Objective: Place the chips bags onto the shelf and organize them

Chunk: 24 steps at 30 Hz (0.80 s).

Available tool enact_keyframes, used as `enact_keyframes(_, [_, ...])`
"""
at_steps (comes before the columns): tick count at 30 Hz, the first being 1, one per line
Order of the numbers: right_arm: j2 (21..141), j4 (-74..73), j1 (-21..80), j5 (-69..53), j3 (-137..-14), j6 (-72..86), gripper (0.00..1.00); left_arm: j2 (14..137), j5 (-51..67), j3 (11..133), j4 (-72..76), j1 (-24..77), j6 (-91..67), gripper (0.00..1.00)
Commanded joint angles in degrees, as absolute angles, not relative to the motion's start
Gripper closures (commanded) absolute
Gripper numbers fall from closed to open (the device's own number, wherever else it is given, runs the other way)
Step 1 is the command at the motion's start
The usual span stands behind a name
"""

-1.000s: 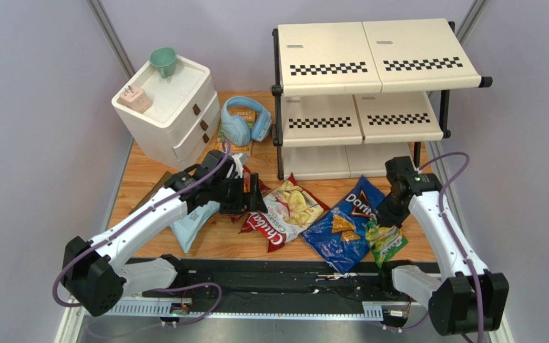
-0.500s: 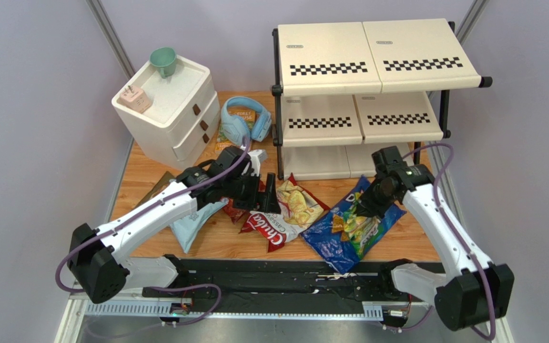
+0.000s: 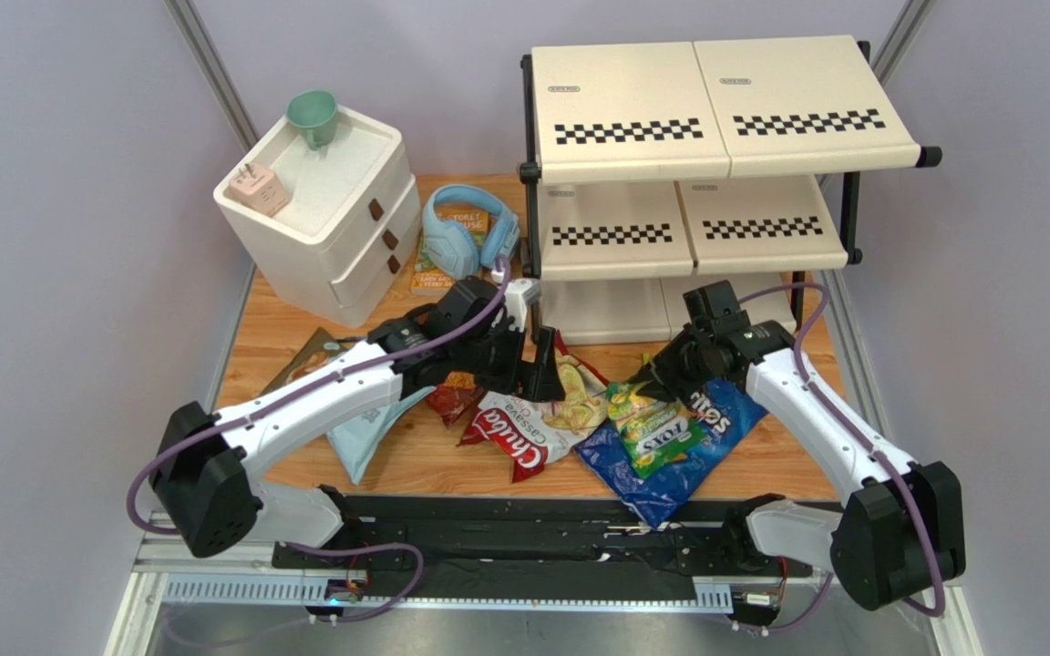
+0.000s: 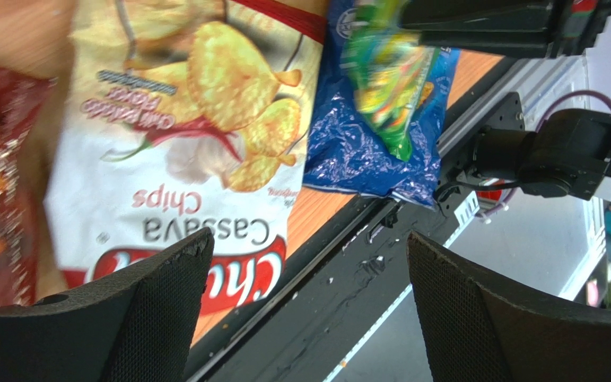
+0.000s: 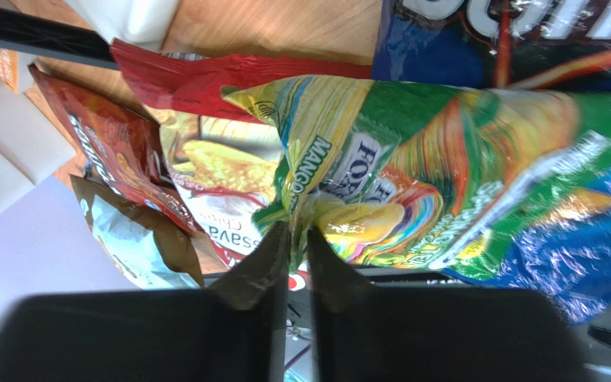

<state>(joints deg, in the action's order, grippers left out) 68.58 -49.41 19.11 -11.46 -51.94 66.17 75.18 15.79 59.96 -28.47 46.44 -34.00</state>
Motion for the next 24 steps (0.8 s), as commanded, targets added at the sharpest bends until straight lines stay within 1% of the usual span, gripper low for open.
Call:
enact_keyframes(1, [67.0,-38.6,19.4,-16.6,-45.5,71.9,0.66,80.1,20.7,58.8,-19.6,49.0,-33.4,0.05])
enact_keyframes(2, [66.3,-37.5,19.3,-17.2,-44.7,71.8,0.55,81.1,21.3,59.1,-17.6,49.3,-33.5,0.05])
enact_keyframes(3, [65.7,-35.5,19.2,-17.7,-44.0,71.7,0.51,83.0,21.9,59.4,-17.1,49.6,-33.6,0.05])
enact_keyframes(5, [62.7,-32.5,19.3,-19.3,-43.2,69.3,0.45,85.2,23.2,59.5,-14.9,49.8,-34.8,0.05])
enact_keyframes(6, [61.0,-33.7,19.3,-18.6,-43.8,68.0,0.44,85.8,24.1,59.4,-13.7,49.8,-35.2,0.05])
enact_keyframes(7, [59.6,-35.1,19.2,-15.4,-44.4,65.8,0.39,86.3,26.0,59.4,-12.0,49.8,-35.8,0.05])
enact_keyframes(8, [56.5,-36.6,19.2,-13.6,-45.9,64.4,0.36,87.4,26.5,59.4,-11.3,49.9,-37.1,0.05])
enact_keyframes(10, [53.9,-40.6,18.1,-9.0,-46.6,62.4,0.30,88.5,27.9,59.8,-10.2,50.1,-37.8,0.05])
enact_keyframes(12, [51.3,-45.0,15.0,-7.3,-46.6,59.5,0.29,89.9,28.6,60.7,-10.2,50.5,-38.2,0.05])
enact_keyframes(15, [50.8,-46.9,10.9,-7.8,-43.5,54.8,0.29,91.7,29.7,61.9,-9.1,51.8,-38.7,0.05])
enact_keyframes(20, [52.8,-44.5,9.9,-9.2,-37.5,50.5,0.31,96.4,33.0,63.7,-7.4,53.0,-39.8,0.05])
enact_keyframes(24, [51.0,-41.2,9.8,-7.5,-32.9,50.5,0.33,97.4,33.3,62.8,-1.6,53.2,-41.7,0.05])
